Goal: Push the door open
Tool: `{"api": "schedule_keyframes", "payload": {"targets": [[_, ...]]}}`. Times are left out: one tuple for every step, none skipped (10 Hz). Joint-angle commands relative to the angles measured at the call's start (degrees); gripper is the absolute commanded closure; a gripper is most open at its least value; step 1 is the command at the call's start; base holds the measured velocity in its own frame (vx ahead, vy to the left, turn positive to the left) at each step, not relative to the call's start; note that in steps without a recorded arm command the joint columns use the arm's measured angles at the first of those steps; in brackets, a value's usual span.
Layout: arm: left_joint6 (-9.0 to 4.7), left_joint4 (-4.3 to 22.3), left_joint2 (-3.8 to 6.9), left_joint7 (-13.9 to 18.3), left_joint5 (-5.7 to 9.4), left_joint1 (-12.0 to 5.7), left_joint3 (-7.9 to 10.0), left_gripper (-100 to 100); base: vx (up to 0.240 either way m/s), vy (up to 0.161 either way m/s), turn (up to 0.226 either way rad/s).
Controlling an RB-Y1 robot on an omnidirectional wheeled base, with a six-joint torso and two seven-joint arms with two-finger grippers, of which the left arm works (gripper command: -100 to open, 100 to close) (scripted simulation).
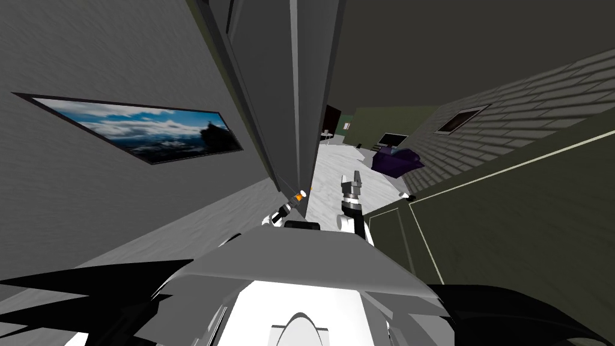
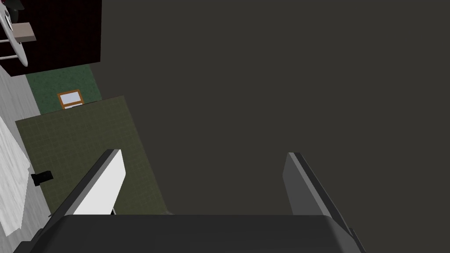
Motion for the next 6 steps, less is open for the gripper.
{"api": "schedule_keyframes", "payload": {"targets": [[-0.04, 0.0, -0.02, 0.0, -0.02, 0.06, -0.06, 100, -0.014, 0.015, -0.015], [-0.04, 0.0, -0.02, 0.0, -0.02, 0.06, -0.06, 100, -0.008, 0.009, -0.014], [-0.04, 0.0, -0.02, 0.0, -0.02, 0.06, -0.06, 100, 0.000, 0.000, 0.000], [-0.04, 0.0, -0.02, 0.0, -0.02, 0.06, -0.06, 100, 0.000, 0.000, 0.000], [-0.04, 0.0, -0.02, 0.0, -0.02, 0.06, -0.06, 100, 0.000, 0.000, 0.000], [0.08, -0.1, -0.13, 1.8, 0.85, -0.11, 0.00, 100, 0.015, -0.013, -0.048]]}}
